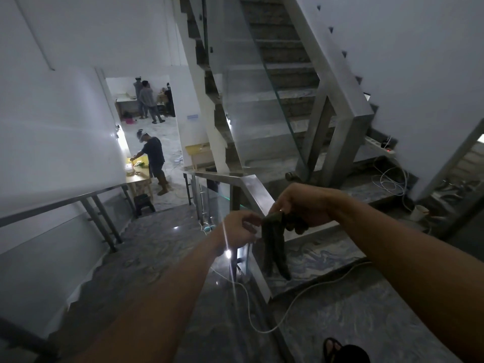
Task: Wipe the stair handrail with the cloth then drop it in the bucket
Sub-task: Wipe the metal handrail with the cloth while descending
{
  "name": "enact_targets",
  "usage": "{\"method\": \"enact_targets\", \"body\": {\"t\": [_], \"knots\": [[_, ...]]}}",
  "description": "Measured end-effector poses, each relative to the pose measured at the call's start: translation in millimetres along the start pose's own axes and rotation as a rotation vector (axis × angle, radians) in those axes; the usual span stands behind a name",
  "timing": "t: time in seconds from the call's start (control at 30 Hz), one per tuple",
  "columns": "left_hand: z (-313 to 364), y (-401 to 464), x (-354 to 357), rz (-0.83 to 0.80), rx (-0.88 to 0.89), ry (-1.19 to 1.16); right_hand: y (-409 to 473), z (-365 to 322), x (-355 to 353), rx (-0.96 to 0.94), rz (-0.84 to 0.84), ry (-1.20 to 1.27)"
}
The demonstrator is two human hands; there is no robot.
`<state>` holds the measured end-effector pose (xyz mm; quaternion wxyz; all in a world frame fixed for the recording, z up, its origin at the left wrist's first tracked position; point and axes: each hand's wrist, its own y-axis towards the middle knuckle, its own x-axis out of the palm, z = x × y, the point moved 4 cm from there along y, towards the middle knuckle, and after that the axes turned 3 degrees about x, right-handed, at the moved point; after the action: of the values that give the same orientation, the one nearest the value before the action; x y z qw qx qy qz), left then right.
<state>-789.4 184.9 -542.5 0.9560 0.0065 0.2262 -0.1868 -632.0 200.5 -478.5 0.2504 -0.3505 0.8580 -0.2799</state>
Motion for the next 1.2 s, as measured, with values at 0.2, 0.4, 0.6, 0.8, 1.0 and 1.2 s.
{"method": "enact_targets", "body": {"t": [0.2, 0.4, 0.6, 0.8, 1.0, 1.2], "knots": [[6, 4, 27, -0.049, 0.068, -0.007, -19, 11, -8, -0.006, 0.004, 0.151], [8, 9, 44, 0.114, 0.088, -0.012, -36, 26, -18, 0.008, 0.058, 0.155], [21, 21, 49, 0.175, 0.193, 0.081, -55, 43, -38, 0.049, 0.189, 0.084], [39, 43, 50, 0.134, 0.234, 0.039, -79, 75, -63, 0.069, 0.326, -0.023], [73, 72, 69, 0.055, 0.298, 0.042, -97, 112, -81, 0.069, 0.426, 0.232], [125, 99, 111, -0.081, 0.366, 0.134, -101, 163, -102, 0.039, 0.606, 0.229]]}}
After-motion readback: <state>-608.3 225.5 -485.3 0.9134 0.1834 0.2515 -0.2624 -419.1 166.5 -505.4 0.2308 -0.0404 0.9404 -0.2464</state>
